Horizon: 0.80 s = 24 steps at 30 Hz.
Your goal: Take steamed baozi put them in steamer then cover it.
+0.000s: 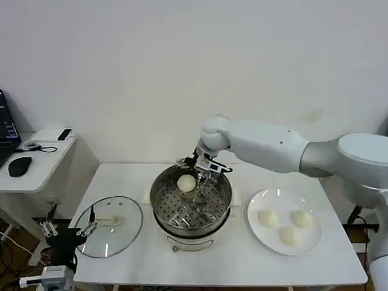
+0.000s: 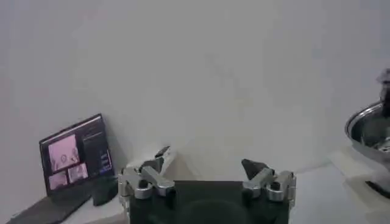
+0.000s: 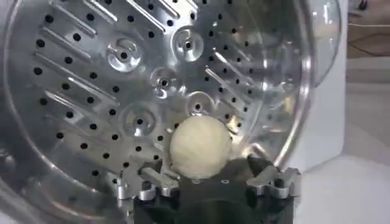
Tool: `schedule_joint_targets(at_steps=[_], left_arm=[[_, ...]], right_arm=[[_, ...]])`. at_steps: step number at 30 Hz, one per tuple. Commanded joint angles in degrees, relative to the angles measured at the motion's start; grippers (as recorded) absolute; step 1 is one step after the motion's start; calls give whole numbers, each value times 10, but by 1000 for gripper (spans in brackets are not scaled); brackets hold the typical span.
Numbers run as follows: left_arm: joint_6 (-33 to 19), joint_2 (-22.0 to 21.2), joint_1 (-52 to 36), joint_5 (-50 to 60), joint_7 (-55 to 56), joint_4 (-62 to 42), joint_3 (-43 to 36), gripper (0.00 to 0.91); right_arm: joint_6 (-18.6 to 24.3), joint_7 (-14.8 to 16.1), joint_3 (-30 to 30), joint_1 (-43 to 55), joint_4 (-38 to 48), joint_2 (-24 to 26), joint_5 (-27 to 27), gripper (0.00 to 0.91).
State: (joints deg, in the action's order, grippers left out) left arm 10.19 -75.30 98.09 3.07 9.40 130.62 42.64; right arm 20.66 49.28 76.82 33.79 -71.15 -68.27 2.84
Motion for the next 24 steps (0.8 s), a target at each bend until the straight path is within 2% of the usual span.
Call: schedule_joint_targets(at_steps=[1, 3, 8, 15, 19, 24], left_arm=[[2, 2, -1, -5, -1, 1, 0, 907], [3, 6, -5, -12, -2, 1, 0, 907], [10, 19, -14, -21, -9, -2, -1, 907], [12, 29, -25, -18, -10, -7, -25, 907], [12, 30, -33, -8, -10, -14, -42, 907], [12, 34, -35, -2, -12, -17, -49, 907]], right_arm=[[-69, 8, 12, 73, -87, 64, -95, 907], [-109, 7, 17, 96, -120, 114, -130, 907], [-193, 1, 52, 124, -201, 222, -139, 907], [-255, -6, 100, 113, -256, 392, -126, 907], [-282, -9, 89, 60, -269, 447, -114, 907], [-308, -8, 89, 11, -269, 473, -105, 907]])
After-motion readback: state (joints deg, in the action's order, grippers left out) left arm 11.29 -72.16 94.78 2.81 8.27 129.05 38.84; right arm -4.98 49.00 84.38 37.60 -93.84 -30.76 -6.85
